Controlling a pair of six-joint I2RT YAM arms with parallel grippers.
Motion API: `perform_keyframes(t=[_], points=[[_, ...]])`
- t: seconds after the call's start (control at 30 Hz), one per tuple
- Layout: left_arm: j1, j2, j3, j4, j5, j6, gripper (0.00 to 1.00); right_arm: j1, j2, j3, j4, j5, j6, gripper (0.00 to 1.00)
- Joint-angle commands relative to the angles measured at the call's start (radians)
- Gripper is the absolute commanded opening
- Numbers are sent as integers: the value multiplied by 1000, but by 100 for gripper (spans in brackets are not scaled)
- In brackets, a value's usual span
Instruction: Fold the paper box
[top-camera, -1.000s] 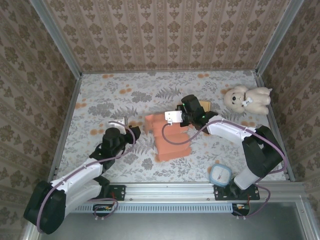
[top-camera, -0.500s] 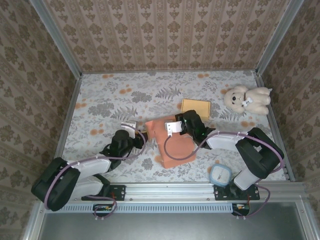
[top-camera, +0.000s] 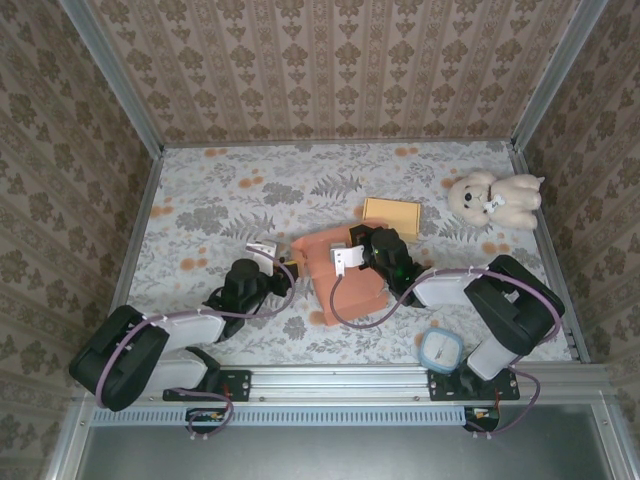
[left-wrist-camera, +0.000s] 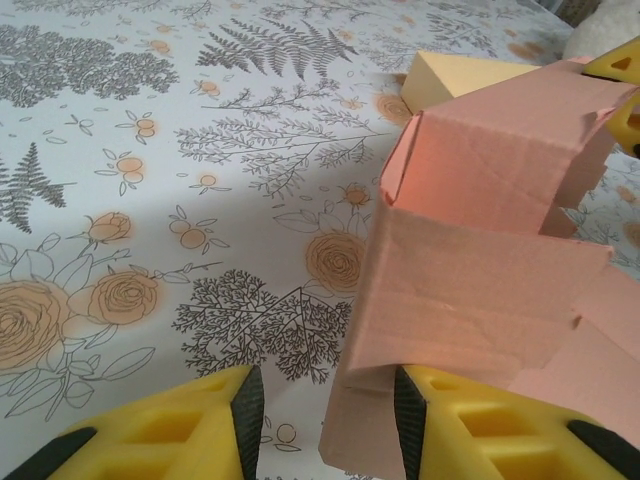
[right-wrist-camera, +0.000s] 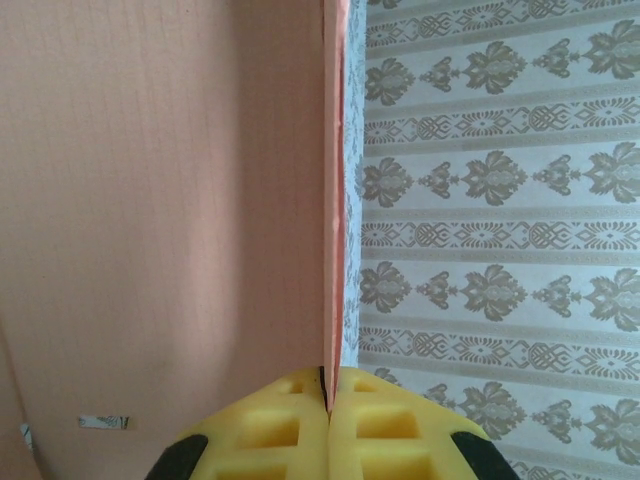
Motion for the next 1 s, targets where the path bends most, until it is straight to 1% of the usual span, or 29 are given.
perform_keyframes(t=[0.0, 0.17, 0.3, 0.47, 0.6, 0.8, 0.93, 0.97], points=[[-2, 13, 6, 38, 32, 29, 41, 7, 22, -10, 62, 22, -18, 0], [-8, 35, 7, 63, 62, 22, 39, 9, 23, -12, 60, 31, -14, 0], [-25, 68, 25, 69, 57, 17, 35, 18, 26, -19, 66, 41, -17, 0], [-63, 104, 37, 86, -3, 8, 33, 31, 45, -26, 90, 62, -48, 0], [-90, 115, 31, 118, -10, 1, 33, 32, 51, -22, 85, 63, -46, 0], [-130, 143, 42, 132, -57, -18, 28, 36, 54, -21, 87, 67, -46, 0], [-156, 169, 54, 143, -90, -33, 28, 39, 54, -22, 87, 68, -46, 0], [-162, 176, 62, 139, -105, -35, 29, 39, 55, -21, 87, 69, -48, 0]])
